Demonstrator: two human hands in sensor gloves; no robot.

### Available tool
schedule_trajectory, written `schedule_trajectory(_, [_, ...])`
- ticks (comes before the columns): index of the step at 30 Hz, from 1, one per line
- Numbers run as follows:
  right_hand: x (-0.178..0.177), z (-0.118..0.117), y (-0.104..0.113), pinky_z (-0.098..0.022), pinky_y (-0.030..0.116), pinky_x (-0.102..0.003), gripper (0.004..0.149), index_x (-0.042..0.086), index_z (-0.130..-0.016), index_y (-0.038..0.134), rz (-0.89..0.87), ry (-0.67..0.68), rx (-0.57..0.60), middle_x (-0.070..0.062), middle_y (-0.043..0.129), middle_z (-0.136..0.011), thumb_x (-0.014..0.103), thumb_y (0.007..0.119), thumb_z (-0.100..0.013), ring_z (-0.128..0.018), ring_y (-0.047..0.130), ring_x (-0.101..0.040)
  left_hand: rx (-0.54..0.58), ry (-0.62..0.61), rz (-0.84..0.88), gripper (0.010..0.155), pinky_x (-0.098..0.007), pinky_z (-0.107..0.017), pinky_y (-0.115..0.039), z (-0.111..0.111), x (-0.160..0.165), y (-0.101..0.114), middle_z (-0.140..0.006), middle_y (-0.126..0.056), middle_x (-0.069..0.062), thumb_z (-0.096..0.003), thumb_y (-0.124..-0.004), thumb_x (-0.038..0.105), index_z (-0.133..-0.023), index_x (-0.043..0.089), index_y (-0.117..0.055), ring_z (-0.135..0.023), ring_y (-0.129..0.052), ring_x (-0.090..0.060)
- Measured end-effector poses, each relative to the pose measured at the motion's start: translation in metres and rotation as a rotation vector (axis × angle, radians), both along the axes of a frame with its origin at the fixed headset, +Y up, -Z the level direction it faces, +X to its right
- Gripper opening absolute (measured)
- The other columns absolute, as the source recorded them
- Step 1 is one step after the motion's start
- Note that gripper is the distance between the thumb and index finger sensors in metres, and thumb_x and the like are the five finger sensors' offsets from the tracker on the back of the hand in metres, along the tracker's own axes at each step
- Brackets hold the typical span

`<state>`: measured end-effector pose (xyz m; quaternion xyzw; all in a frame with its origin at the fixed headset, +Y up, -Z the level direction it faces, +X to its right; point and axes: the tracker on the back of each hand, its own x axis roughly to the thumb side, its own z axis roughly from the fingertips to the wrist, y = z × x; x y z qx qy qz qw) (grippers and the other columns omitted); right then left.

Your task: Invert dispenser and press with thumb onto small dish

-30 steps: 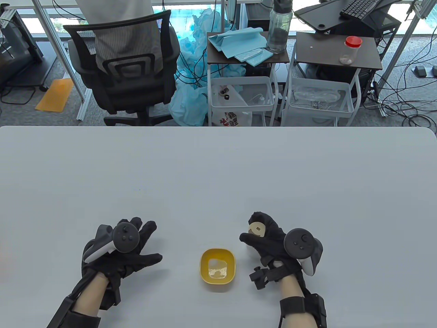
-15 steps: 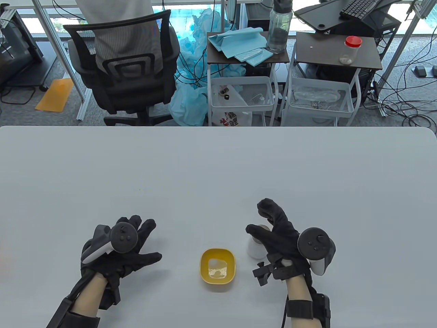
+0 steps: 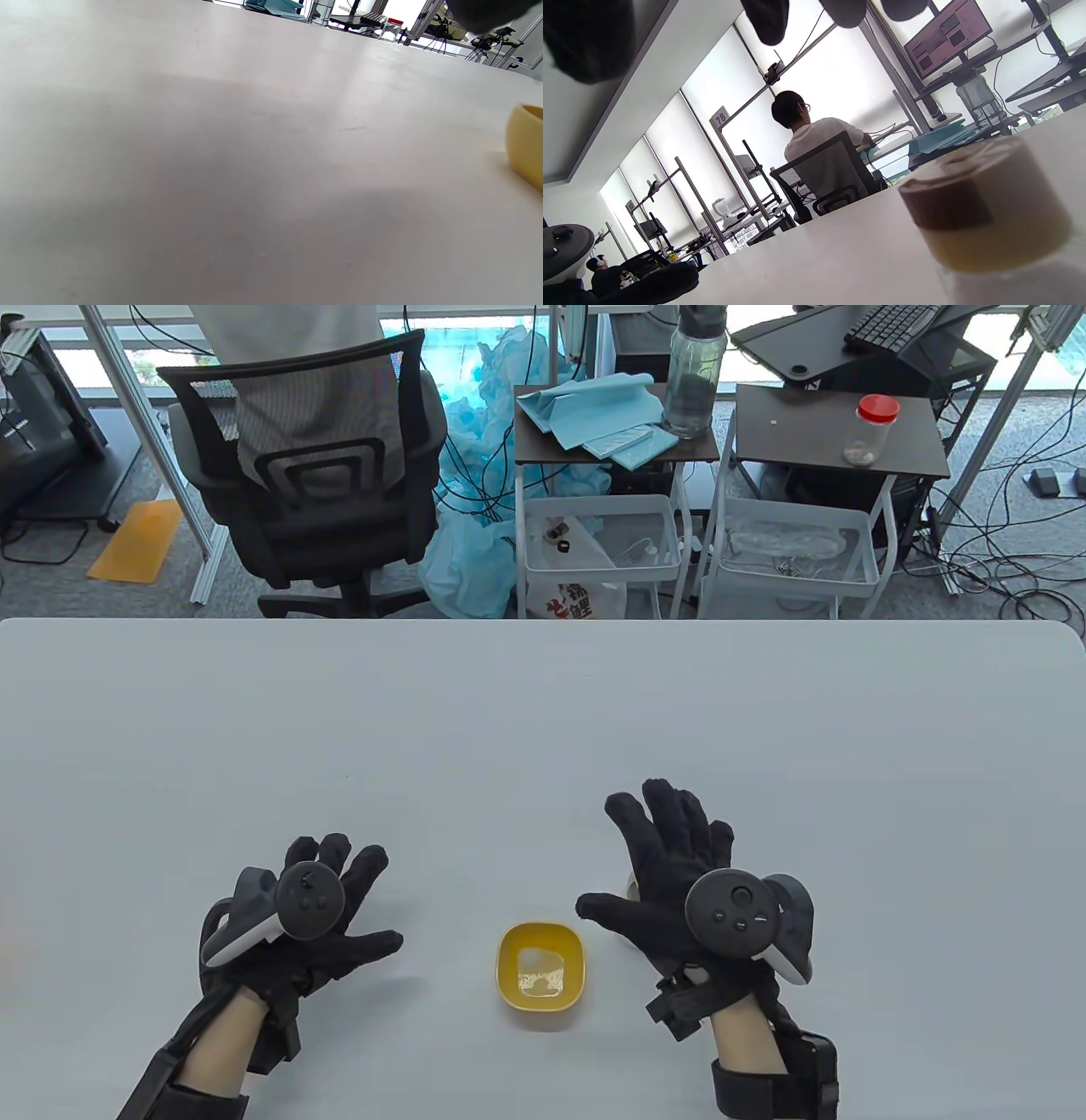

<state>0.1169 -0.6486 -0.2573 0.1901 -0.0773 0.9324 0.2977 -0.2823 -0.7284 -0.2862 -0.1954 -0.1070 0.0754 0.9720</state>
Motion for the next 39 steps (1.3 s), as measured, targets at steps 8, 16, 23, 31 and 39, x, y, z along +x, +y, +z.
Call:
schedule_trajectory(8, [-0.019, 0.01, -0.002, -0.062, 0.012, -0.085, 0.101, 0.023, -0.121, 0.033, 0.21, -0.023, 0.017, -0.025, 0.013, -0.121, 0.077, 0.071, -0.044, -0.105, 0.005, -0.057, 0.038, 0.01, -0.016, 0.091, -0.084, -0.068, -0.016, 0.001, -0.002, 0.002, -0.124, -0.002, -0.003, -0.0459, -0.062, 0.085, -0.109, 0.048, -0.008, -0.117, -0.004, -0.046])
schedule_trajectory(16, [-0.029, 0.011, -0.02, -0.059, 0.007, -0.085, 0.103, 0.023, -0.121, 0.031, 0.411, -0.13, 0.051, -0.025, 0.007, -0.12, 0.079, 0.069, -0.043, -0.102, -0.004, -0.055, 0.087, 0.029, -0.009, 0.091, -0.083, -0.067, -0.014, 0.004, -0.007, 0.008, -0.124, -0.001, -0.003, -0.0456, -0.062, 0.085, -0.109, 0.048, -0.008, -0.117, -0.003, -0.046])
schedule_trajectory(23, [-0.033, 0.008, -0.04, -0.059, 0.007, -0.085, 0.104, 0.024, -0.12, 0.026, 0.522, -0.156, -0.022, -0.023, 0.004, -0.119, 0.08, 0.067, -0.043, -0.102, -0.006, -0.054, 0.108, 0.039, -0.028, 0.092, -0.083, -0.067, -0.013, 0.005, -0.007, 0.008, -0.124, -0.001, -0.002, -0.0454, -0.063, 0.086, -0.109, 0.048, -0.008, -0.117, -0.003, -0.046])
schedule_trajectory(31, [-0.025, 0.004, -0.05, -0.059, 0.007, -0.085, 0.104, 0.023, -0.12, 0.026, 0.502, -0.15, -0.07, -0.023, 0.001, -0.119, 0.08, 0.067, -0.043, -0.101, -0.007, -0.054, 0.095, 0.037, -0.041, 0.092, -0.084, -0.067, -0.014, 0.005, -0.006, 0.007, -0.124, -0.001, -0.002, -0.0454, -0.062, 0.086, -0.109, 0.048, -0.008, -0.117, -0.003, -0.046])
schedule_trajectory(39, [-0.027, 0.004, -0.052, -0.059, 0.007, -0.085, 0.104, 0.022, -0.12, 0.026, 0.492, -0.134, -0.078, -0.023, 0.001, -0.119, 0.079, 0.067, -0.043, -0.102, -0.007, -0.054, 0.082, 0.033, -0.043, 0.092, -0.084, -0.067, -0.014, 0.005, -0.006, 0.007, -0.124, -0.001, -0.002, -0.0455, -0.062, 0.086, -0.109, 0.048, -0.008, -0.117, -0.003, -0.046])
